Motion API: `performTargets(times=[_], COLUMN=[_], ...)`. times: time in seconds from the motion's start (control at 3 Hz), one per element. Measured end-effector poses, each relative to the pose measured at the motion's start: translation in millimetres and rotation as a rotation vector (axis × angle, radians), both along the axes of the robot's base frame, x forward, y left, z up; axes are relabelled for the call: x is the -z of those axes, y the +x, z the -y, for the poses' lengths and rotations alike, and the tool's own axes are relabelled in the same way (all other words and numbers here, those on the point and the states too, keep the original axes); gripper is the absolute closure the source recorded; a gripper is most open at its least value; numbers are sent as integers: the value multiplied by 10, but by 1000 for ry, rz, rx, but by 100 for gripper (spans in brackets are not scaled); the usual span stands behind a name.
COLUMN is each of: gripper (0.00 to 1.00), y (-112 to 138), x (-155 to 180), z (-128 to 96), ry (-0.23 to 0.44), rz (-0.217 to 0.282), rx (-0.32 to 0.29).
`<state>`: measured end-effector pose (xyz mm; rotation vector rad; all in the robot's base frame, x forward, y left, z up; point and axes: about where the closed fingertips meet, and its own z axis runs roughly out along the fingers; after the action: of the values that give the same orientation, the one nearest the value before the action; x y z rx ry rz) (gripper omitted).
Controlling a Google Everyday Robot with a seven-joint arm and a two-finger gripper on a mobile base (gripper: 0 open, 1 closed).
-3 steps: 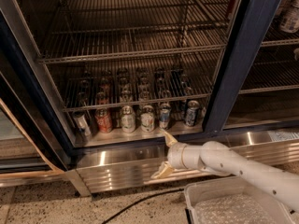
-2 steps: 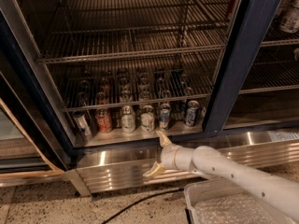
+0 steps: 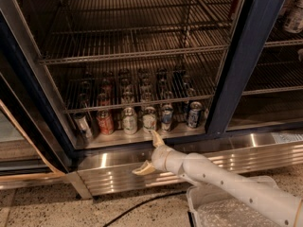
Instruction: Pick 7up can from middle shelf of fridge
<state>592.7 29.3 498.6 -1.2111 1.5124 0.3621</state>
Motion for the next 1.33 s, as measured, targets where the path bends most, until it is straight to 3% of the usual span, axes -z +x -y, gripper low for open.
performTargets(times=[0.33, 0.67, 1.0, 1.33], gripper=[0, 0, 0, 0], y=[54, 50, -109, -324], x=[-169, -168, -163, -262], z=[-70, -76, -193, -287], ry=[20, 22, 97, 200], rz=[34, 33, 26, 34], rx=[54, 54, 83, 151])
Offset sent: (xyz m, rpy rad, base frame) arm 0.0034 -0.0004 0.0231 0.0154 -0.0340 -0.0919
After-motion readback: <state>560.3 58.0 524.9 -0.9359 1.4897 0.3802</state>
